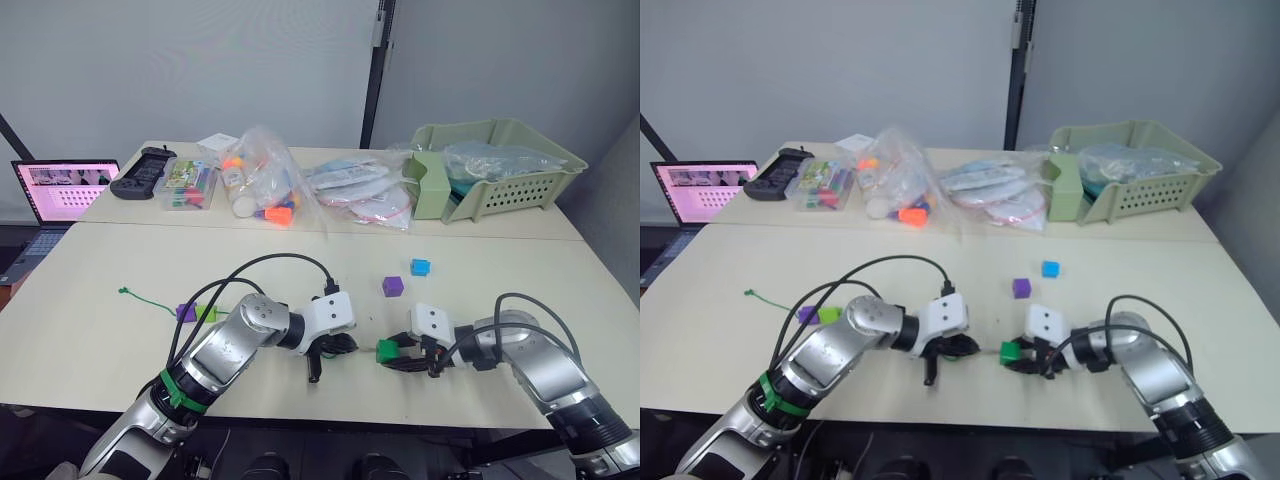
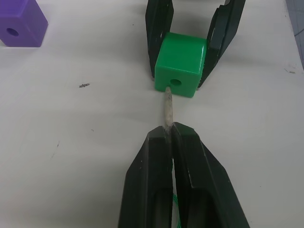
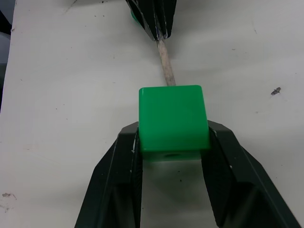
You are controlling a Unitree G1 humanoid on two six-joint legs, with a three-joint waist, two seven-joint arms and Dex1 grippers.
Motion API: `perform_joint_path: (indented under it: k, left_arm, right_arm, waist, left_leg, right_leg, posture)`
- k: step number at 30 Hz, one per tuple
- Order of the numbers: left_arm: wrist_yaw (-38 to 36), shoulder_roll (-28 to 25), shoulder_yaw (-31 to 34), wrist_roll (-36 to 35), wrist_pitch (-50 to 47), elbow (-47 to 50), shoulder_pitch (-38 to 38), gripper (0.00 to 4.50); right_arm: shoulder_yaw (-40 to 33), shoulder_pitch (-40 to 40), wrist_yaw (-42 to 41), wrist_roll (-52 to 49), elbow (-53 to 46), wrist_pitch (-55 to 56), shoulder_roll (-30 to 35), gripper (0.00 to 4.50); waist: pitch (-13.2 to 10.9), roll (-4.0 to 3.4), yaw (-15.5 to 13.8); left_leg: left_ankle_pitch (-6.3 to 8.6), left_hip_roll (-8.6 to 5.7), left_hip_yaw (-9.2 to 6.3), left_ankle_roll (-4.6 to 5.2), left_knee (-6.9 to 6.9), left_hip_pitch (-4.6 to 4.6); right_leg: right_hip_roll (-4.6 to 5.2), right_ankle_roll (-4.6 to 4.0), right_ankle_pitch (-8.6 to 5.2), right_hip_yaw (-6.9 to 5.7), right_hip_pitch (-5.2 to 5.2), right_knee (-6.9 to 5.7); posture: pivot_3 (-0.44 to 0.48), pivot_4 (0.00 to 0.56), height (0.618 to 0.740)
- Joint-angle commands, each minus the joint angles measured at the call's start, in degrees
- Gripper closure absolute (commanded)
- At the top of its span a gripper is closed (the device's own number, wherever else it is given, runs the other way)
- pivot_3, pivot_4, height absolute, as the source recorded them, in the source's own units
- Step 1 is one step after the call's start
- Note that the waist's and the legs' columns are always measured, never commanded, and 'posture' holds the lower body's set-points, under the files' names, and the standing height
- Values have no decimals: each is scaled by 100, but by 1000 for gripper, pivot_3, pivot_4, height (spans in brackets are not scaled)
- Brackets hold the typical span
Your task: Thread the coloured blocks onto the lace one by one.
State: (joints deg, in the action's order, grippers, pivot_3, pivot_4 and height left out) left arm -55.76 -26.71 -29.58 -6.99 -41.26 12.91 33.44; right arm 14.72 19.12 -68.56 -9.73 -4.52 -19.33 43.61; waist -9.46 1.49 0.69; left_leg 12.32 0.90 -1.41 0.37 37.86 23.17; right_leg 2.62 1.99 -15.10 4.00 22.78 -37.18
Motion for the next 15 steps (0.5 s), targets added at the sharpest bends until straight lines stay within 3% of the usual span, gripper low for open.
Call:
perform_joint_path:
  k: [1, 15]
  left_arm:
    - [-21, 130, -61, -16, 111, 110, 163, 4500]
    - [-136, 30, 28, -112, 74, 207, 161, 4500]
  right_arm:
    - [197, -61, -26, 166, -56, -165, 62, 3306]
    - [243, -147, 68, 234, -70, -267, 91, 3306]
  waist:
    - [0, 0, -1]
    - [0, 0, -3]
  left_leg:
    - [0, 0, 0, 0, 0, -1]
    - [0, -2, -3, 0, 0, -5]
  right_leg:
    - [0, 0, 0, 0, -2, 0]
    - [1, 1, 0, -2, -10, 3]
  posture:
    - [0, 150, 740]
    - [0, 150, 740]
